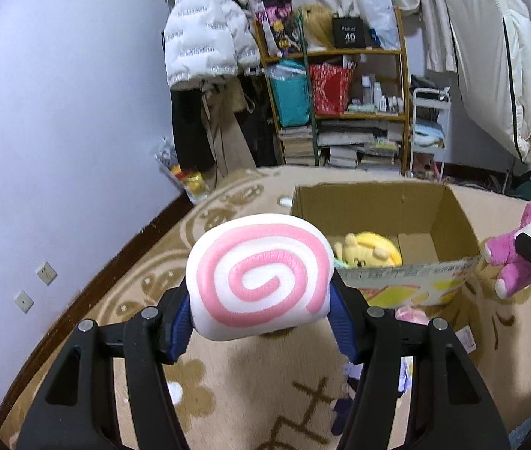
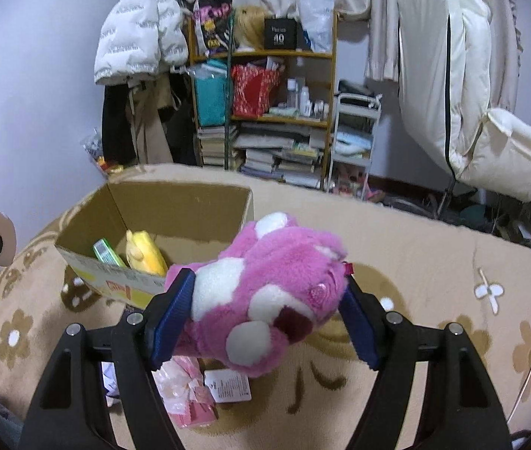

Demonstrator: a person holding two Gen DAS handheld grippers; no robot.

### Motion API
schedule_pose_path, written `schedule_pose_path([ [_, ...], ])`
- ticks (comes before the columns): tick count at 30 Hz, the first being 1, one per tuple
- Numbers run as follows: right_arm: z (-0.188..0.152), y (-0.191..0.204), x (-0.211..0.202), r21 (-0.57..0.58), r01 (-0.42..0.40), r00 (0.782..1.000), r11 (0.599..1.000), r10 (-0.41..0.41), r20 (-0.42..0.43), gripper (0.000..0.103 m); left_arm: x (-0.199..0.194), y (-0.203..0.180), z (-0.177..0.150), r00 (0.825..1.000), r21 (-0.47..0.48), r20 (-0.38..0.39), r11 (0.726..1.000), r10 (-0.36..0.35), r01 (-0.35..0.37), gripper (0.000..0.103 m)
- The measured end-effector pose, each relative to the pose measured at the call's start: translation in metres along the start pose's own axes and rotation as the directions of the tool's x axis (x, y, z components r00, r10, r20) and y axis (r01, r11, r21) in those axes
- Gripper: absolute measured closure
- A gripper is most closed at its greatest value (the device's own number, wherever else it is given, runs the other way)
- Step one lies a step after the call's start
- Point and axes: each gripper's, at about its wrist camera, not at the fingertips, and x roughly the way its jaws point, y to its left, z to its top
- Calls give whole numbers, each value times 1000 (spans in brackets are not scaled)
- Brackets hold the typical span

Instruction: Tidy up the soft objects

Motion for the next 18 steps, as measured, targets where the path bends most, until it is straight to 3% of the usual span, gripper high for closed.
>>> schedule_pose_path([
  [10,22,5,-16,-5,18,993,1000,-17,117,25,-15,-9,31,992,15,127,1000,3,-5,43],
  [18,39,12,-19,-16,24,982,1000,-21,188,25,-10,-21,55,984,21,180,1000,-14,11,43],
])
